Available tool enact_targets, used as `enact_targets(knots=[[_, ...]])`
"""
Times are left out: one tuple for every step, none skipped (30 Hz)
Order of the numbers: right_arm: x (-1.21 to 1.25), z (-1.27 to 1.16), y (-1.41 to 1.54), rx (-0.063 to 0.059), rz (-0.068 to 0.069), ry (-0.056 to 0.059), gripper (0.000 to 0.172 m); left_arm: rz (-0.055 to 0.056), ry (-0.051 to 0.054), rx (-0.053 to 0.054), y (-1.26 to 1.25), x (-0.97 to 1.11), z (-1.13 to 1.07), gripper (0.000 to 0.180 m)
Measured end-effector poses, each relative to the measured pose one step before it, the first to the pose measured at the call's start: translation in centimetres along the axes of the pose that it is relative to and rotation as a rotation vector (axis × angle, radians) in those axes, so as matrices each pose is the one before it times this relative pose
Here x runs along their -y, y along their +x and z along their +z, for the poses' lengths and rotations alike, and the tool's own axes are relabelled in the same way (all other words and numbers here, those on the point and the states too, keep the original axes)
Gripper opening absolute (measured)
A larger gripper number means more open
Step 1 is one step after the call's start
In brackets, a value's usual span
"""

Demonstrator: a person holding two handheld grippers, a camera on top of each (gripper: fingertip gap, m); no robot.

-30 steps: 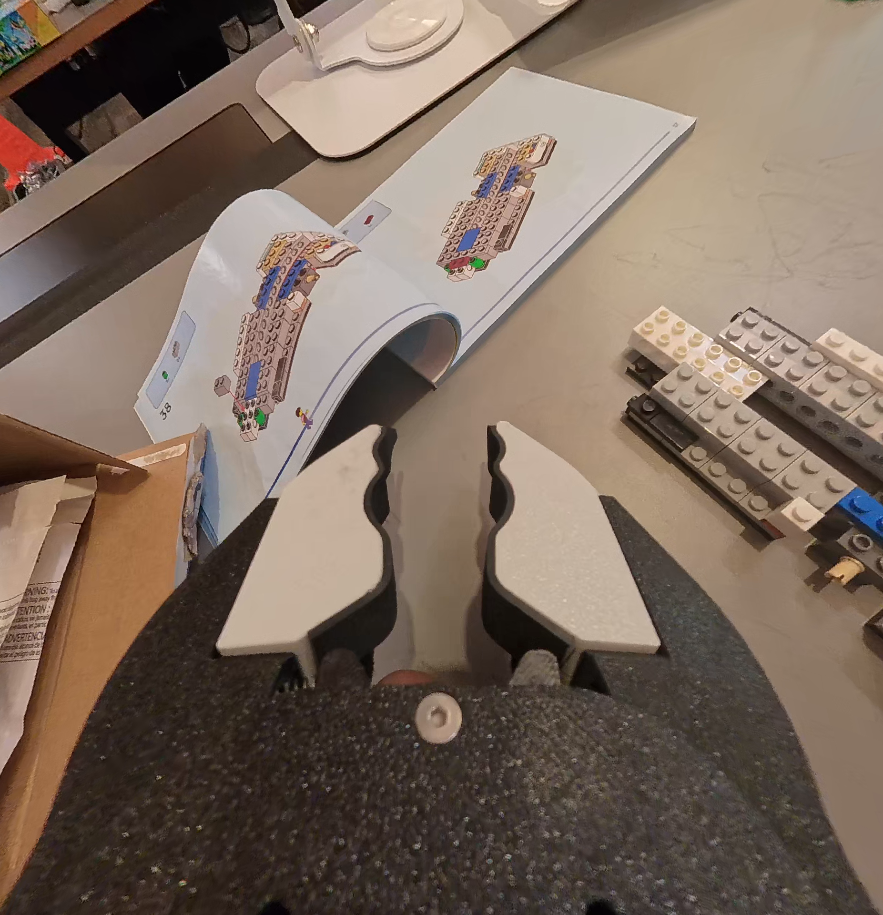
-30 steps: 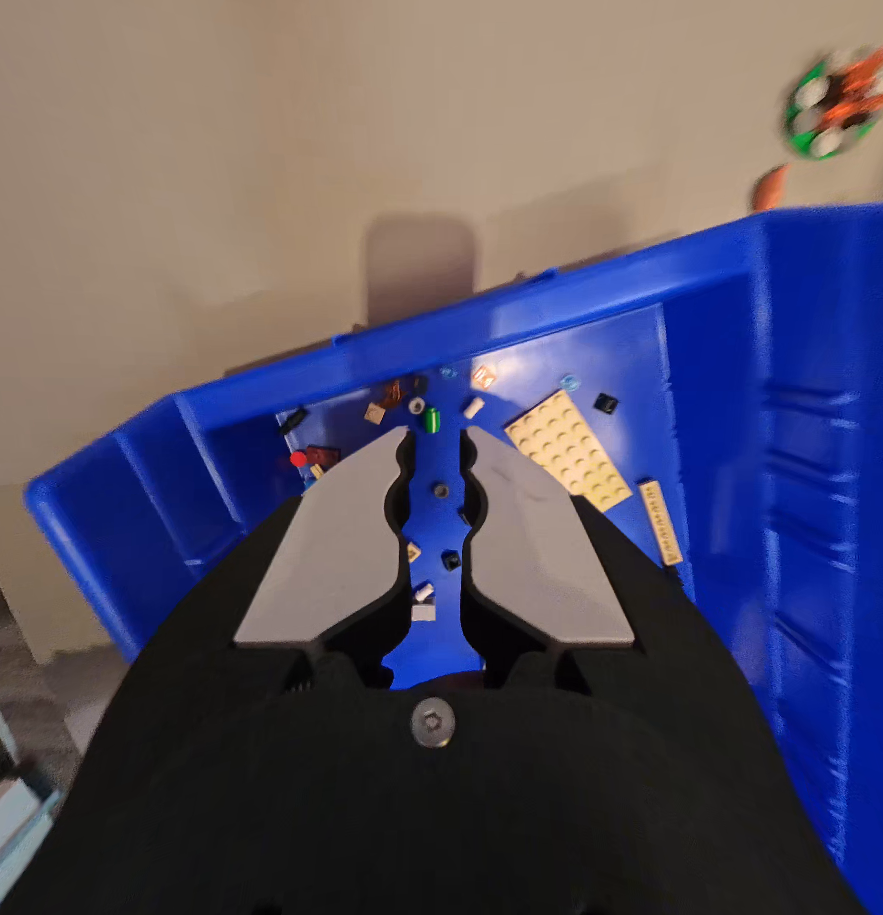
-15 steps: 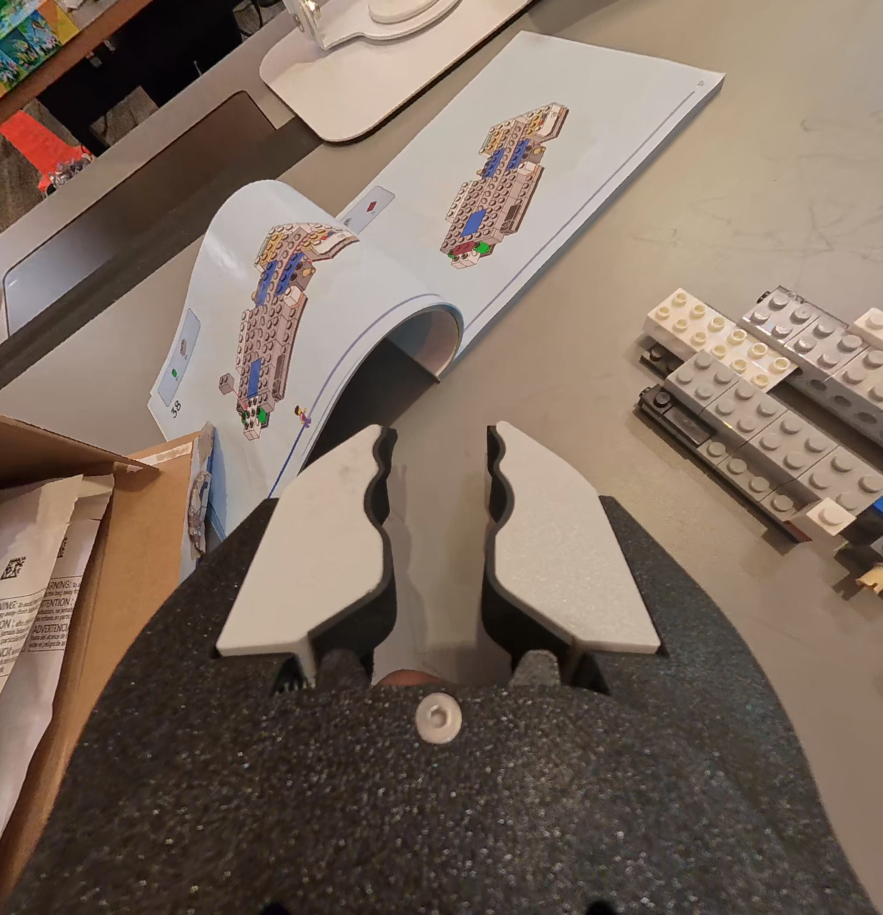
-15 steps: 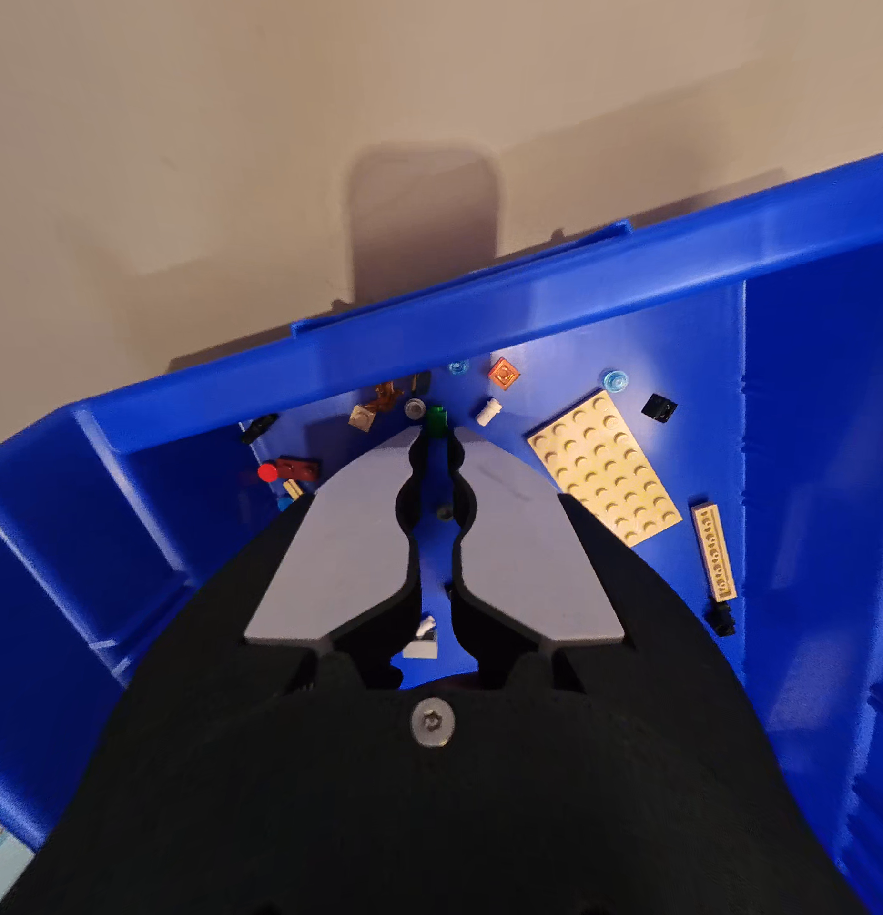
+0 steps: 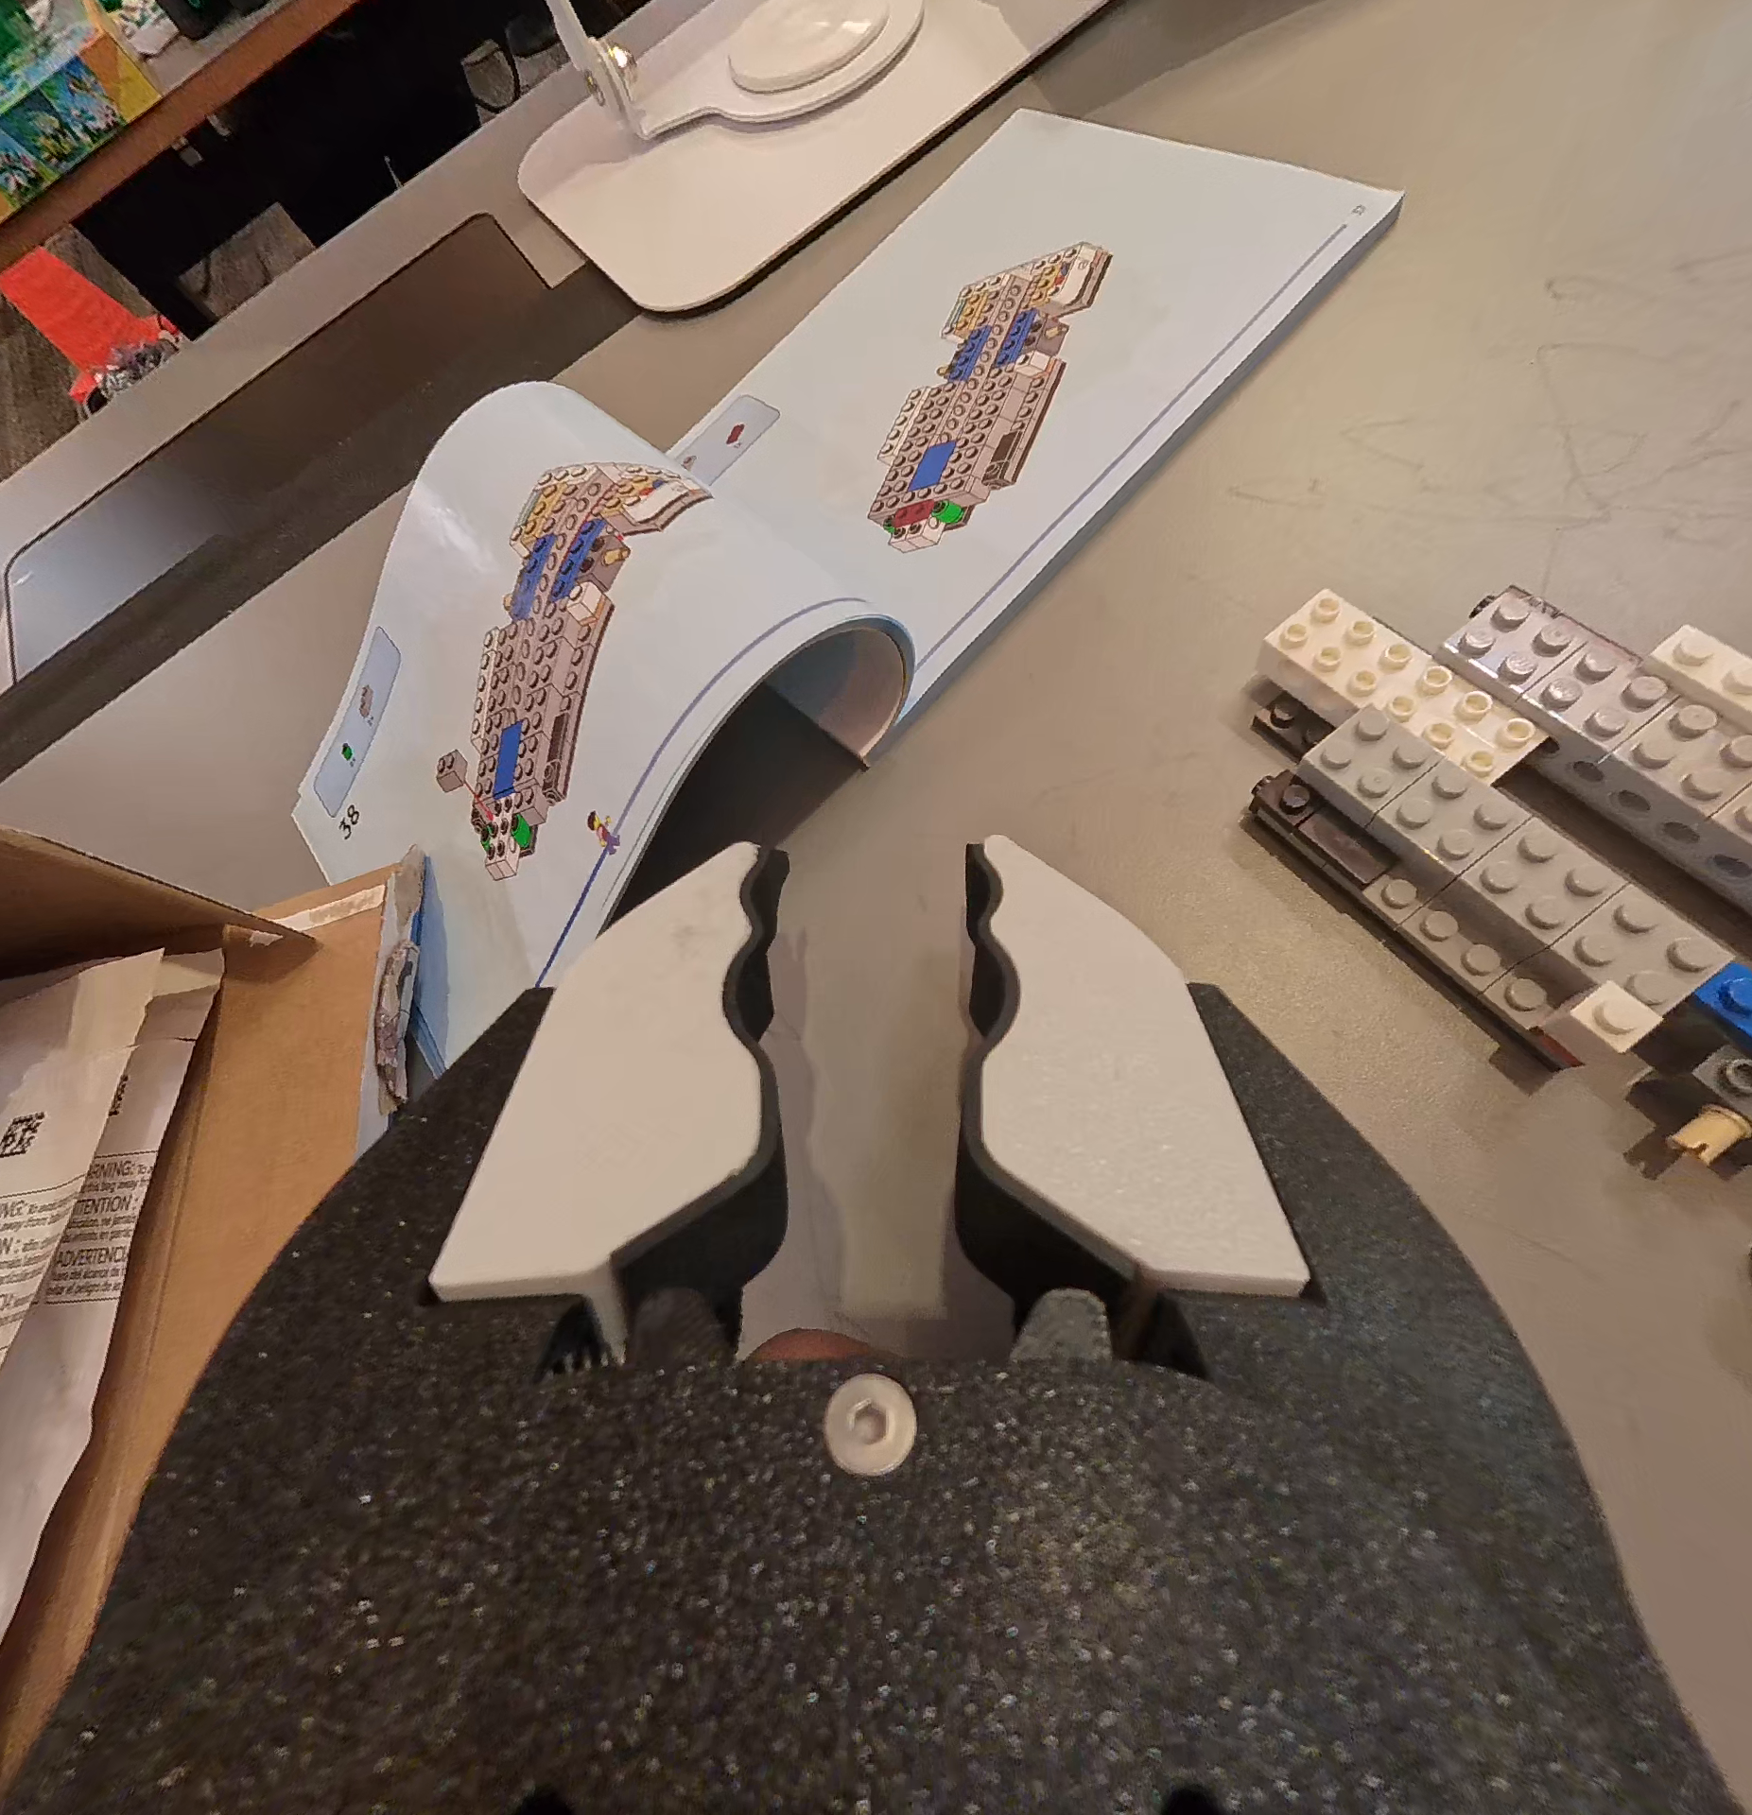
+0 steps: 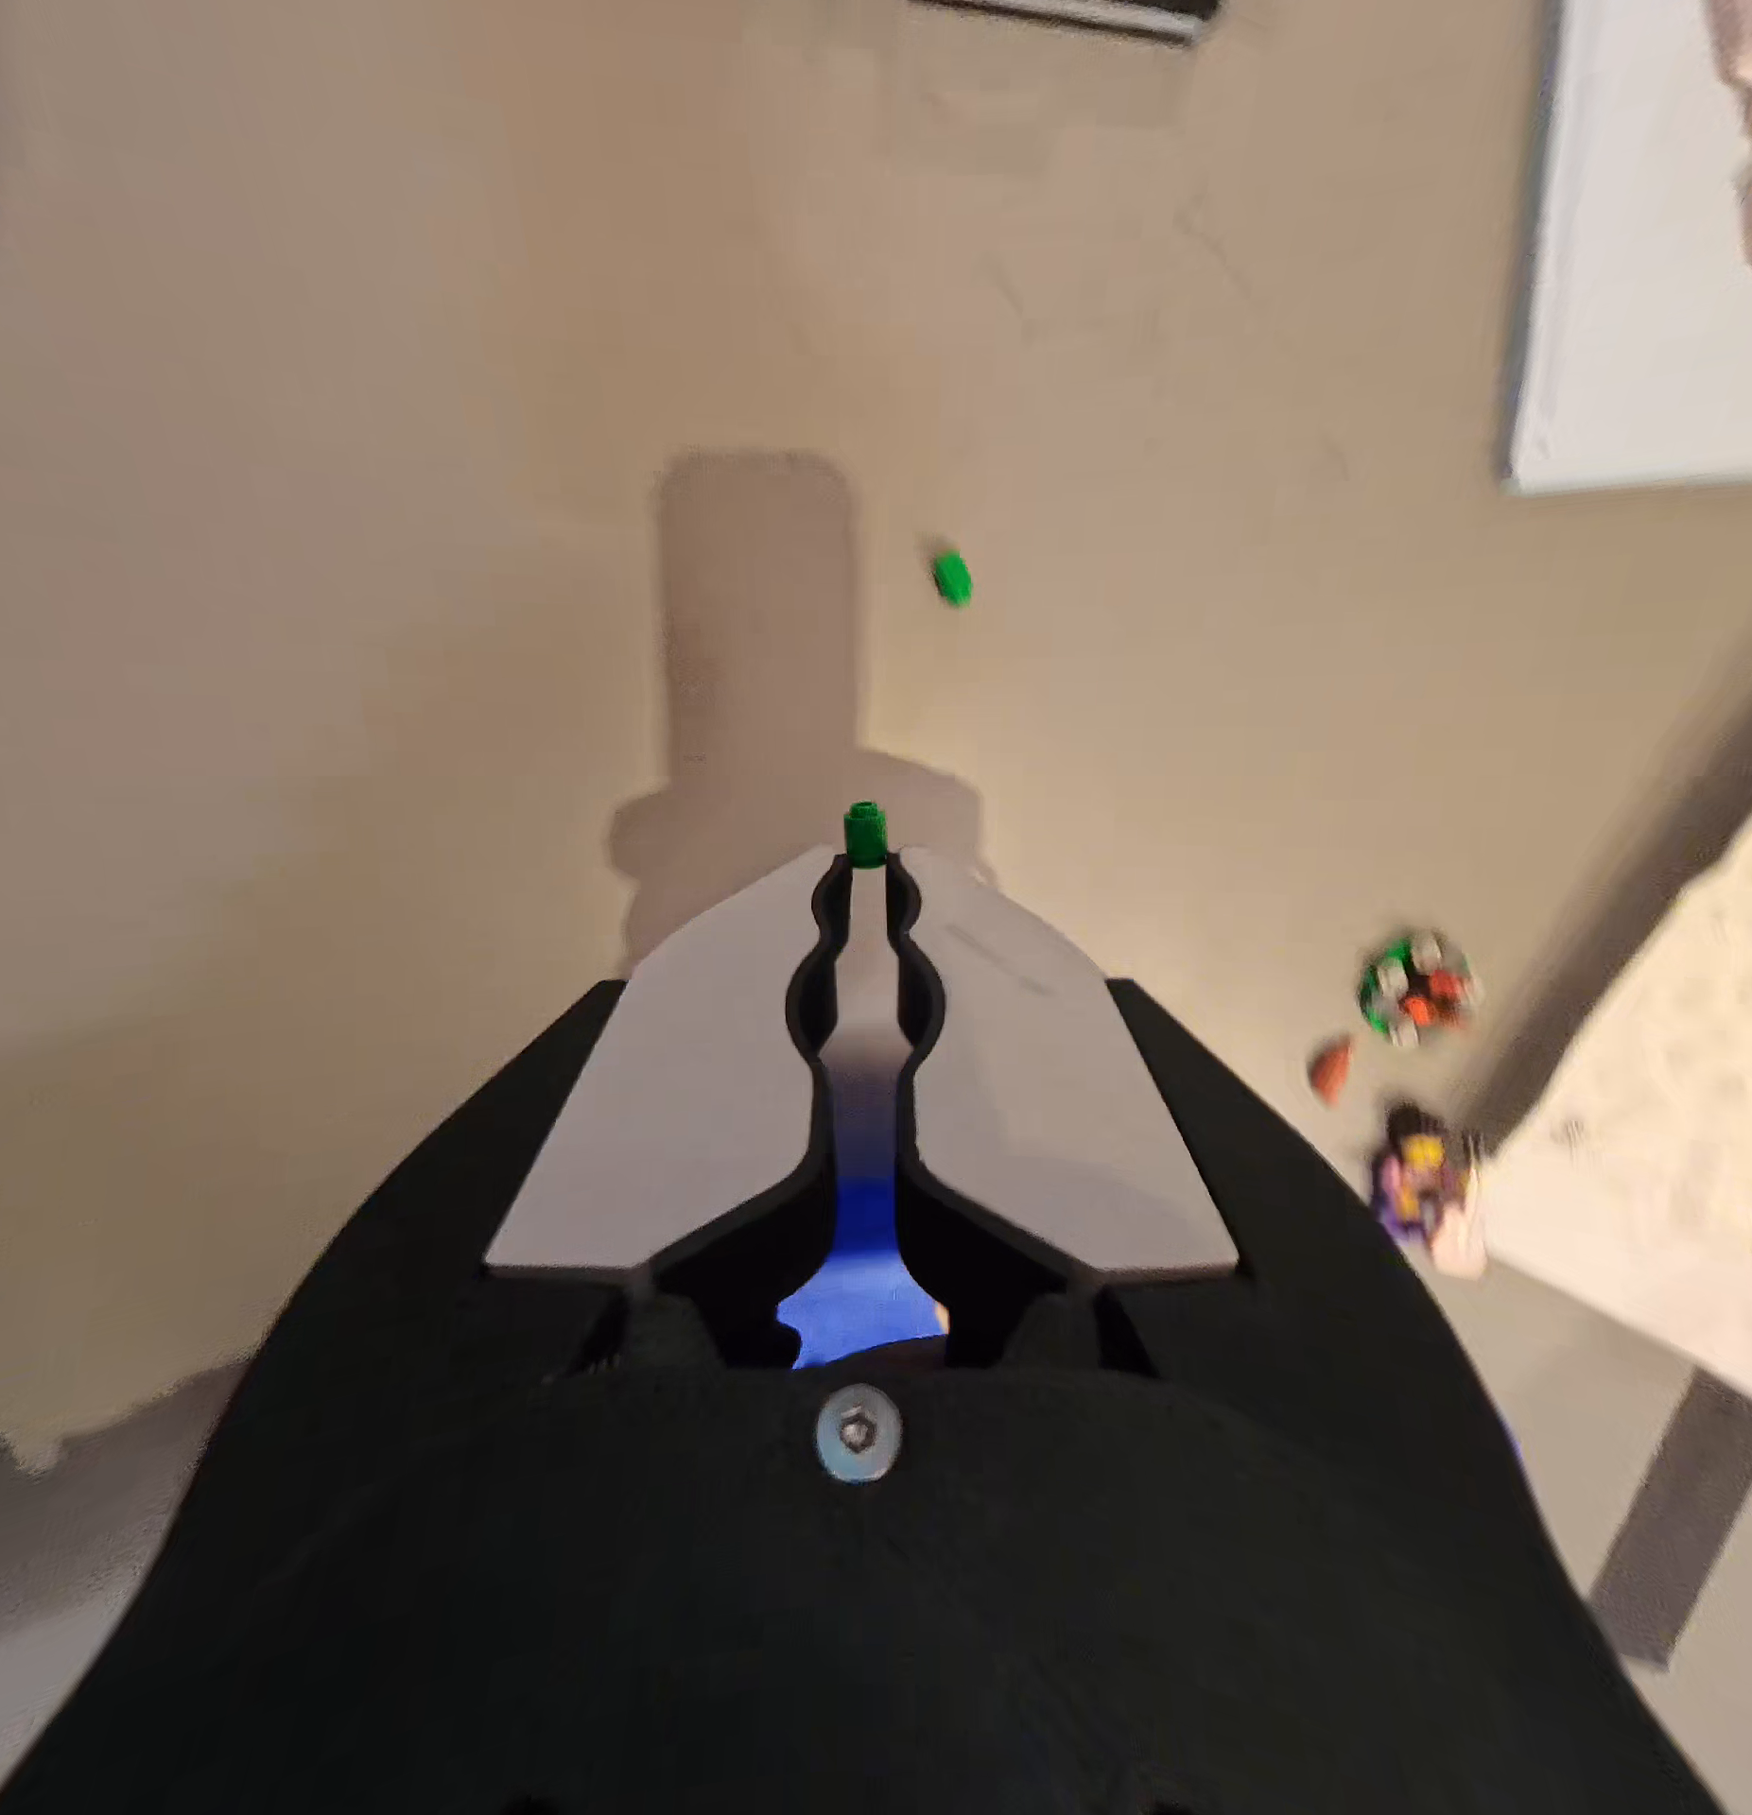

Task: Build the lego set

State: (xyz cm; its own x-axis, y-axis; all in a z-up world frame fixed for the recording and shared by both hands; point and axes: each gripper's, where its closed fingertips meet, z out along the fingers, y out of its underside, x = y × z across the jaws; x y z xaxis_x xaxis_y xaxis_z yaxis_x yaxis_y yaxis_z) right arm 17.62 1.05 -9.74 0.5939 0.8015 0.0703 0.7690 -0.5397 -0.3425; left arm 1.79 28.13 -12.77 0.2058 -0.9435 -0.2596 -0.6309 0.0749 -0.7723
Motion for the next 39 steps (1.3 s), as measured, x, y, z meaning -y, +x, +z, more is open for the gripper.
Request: enact_targets(knots=[[0.911, 1.269, -0.257, 0.0178, -0.0163, -0.0097, 0.007, -0.0035, 0.0035, -0.0008, -0.03, 0.037, -0.044, 0.037], [0.723, 1.174, -0.183, 0.0129, -0.0147, -0.0113, 0.007, -0.004, 0.0029, -0.0008, -0.034, 0.036, -0.037, 0.037], [0.485, 1.035, -0.111, 0.0069, -0.0135, -0.0152, 0.007, -0.0039, 0.0031, -0.0008, -0.031, 0.031, -0.03, 0.037], [0.288, 0.856, -0.059, 0.0033, -0.0129, -0.0168, 0.007, -0.0037, 0.0039, -0.0016, -0.018, 0.043, -0.041, 0.037], [0.141, 0.691, 0.027, -0.0018, -0.0096, -0.0148, 0.007, -0.0037, 0.0044, -0.002, -0.018, 0.052, -0.051, 0.036], [0.01, 0.567, 0.057, -0.0023, -0.0045, -0.0142, 0.007, -0.0034, 0.0037, -0.0021, -0.011, 0.034, -0.037, 0.036], [-0.128, 0.458, 0.056, -0.0019, -0.0016, -0.0156, 0.007, -0.0032, 0.0017, -0.0035, 0.005, 0.019, -0.02, 0.036], [-0.14, 0.367, 0.042, -0.0017, 0.0004, -0.011, 0.007, -0.0035, 0.0004, -0.0037, -0.002, 0.004, -0.002, 0.036], [-0.127, 0.288, 0.06, -0.0029, 0.003, -0.0059, 0.007, -0.0032, 0.0001, -0.0036, 0.005, 0.007, 0.0, 0.036], [0.035, 0.083, 0.019, -0.0013, 0.0045, 0.0079, 0.007, -0.0025, -0.0003, -0.0033, 0.01, 0.001, 0.007, 0.036], [0.042, -0.03, 0.006, 0.0022, 0.008, 0.0067, 0.007, -0.002, -0.0006, -0.0022, 0.004, -0.009, 0.008, 0.036], [-0.188, 0.026, -0.026, 0.0027, 0.0031, -0.0082, 0.008, -0.0013, 0.0, -0.0014, 0.007, 0.007, 0.0, 0.036], [0.035, -0.067, 0.011, -0.0009, 0.0004, 0.0098, 0.009, -0.0007, 0.0005, -0.001, 0.004, 0.008, -0.007, 0.036], [-0.035, -0.077, -0.005, 0.0018, 0.0053, 0.0056, 0.011, 0.0002, 0.0005, -0.0001, 0.001, 0.007, 0.004, 0.036], [-0.083, -0.153, 0.048, 0.0008, 0.0099, 0.0045, 0.014, 0.0004, -0.0009, 0.0, -0.001, -0.006, 0.001, 0.036], [-0.068, -0.291, 0.125, -0.0048, 0.0082, 0.0087, 0.017, 0.0002, -0.0015, -0.0003, 0.014, -0.017, 0.024, 0.036], [-0.051, -0.466, 0.185, -0.0078, 0.0082, 0.0145, 0.018, 0.0004, -0.0004, 0.0001, 0.007, 0.001, 0.002, 0.036], [-0.088, -0.66, 0.195, -0.007, 0.0105, 0.0168, 0.019, 0.0007, 0.0009, 0.0013, -0.007, 0.014, -0.013, 0.036], [-0.175, -0.868, 0.212, -0.0081, 0.0127, 0.0188, 0.019, -0.0001, 0.0006, 0.0011, -0.015, 0.002, -0.003, 0.036], [-0.277, -1.075, 0.294, -0.0119, 0.0149, 0.0214, 0.019, -0.0014, 0.0004, 0.0006, -0.021, 0.006, -0.005, 0.036], [-0.382, -1.243, 0.278, -0.0109, 0.0176, 0.0244, 0.018, -0.0015, 0.0011, 0.0004, -0.012, 0.018, -0.016, 0.036], [-0.549, -1.353, 0.213, -0.0072, 0.0196, 0.0227, 0.018, -0.0007, 0.0008, 0.0007, -0.015, 0.005, 0.001, 0.036], [-0.76, -1.387, 0.205, -0.007, 0.0214, 0.0161, 0.017, 0.0, -0.0008, 0.0008, -0.018, -0.004, 0.005, 0.036], [-1.076, -1.331, 0.122, -0.003, 0.0225, 0.004, 0.016, 0.0009, -0.0018, 0.0011, 0.0, -0.021, 0.018, 0.036], [-1.389, -1.168, -0.048, 0.0064, 0.0203, -0.0108, 0.016, 0.0023, -0.0028, 0.0012, 0.016, -0.023, 0.034, 0.036], [-1.595, -0.947, -0.071, 0.0032, 0.0139, -0.0196, 0.016, 0.0039, -0.0046, 0.0007, 0.029, -0.048, 0.045, 0.036], [-1.665, -0.661, -0.042, -0.0009, 0.0091, -0.0227, 0.016, 0.0052, -0.0052, 0.0012, 0.039, -0.051, 0.055, 0.036], [-1.742, -0.32, -0.372, 0.0227, 0.0097, -0.0315, 0.016, 0.005, -0.0056, 0.0017, 0.038, -0.057, 0.065, 0.036], [-1.647, 0.022, -0.571, 0.0392, 0.014, -0.0354, 0.016, 0.0035, -0.0071, 0.0009, 0.023, -0.071, 0.074, 0.036], [-1.362, 0.304, -0.465, 0.0348, 0.0137, -0.033, 0.015, 0.0015, -0.0093, 0.0012, 0.005, -0.103, 0.097, 0.036], [-1.114, 0.511, -0.572, 0.0437, 0.0049, -0.0329, 0.015, 0.0002, -0.009, 0.002, -0.017, -0.091, 0.099, 0.036], [-0.926, 0.593, -0.693, 0.052, -0.0115, -0.036, 0.015, -0.0007, -0.0068, 0.0022, -0.034, -0.066, 0.084, 0.036], [-0.702, 0.591, -0.414, 0.0367, -0.0208, -0.0347, 0.015, -0.0025, -0.005, 0.0022, -0.049, -0.027, 0.077, 0.036], [-0.528, 0.516, -0.23, 0.0345, -0.0104, -0.0325, 0.016, -0.0041, -0.0061, 0.0019, -0.061, -0.055, 0.078, 0.036], [-0.358, 0.444, -0.258, 0.0465, 0.0047, -0.0276, 0.017, -0.0044, -0.0065, 0.0023, -0.074, -0.06, 0.078, 0.036], [-0.209, 0.364, -0.295, 0.0514, 0.0087, -0.0211, 0.018, -0.0035, -0.0047, 0.0031, -0.073, -0.053, 0.046, 0.036], [-0.155, 0.293, -0.138, 0.0371, 0.0057, -0.0192, 0.018, -0.0027, -0.0025, 0.0051, -0.074, -0.028, 0.029, 0.036], [-0.185, 0.208, 0.087, 0.0155, 0.0035, -0.0208, 0.018, -0.0004, -0.0009, 0.0061, -0.062, -0.013, 0.003, 0.036], [-0.194, 0.171, -0.062, 0.0158, -0.001, -0.0181, 0.018, 0.0027, 0.0007, 0.0057, -0.032, 0.01, -0.002, 0.036]])
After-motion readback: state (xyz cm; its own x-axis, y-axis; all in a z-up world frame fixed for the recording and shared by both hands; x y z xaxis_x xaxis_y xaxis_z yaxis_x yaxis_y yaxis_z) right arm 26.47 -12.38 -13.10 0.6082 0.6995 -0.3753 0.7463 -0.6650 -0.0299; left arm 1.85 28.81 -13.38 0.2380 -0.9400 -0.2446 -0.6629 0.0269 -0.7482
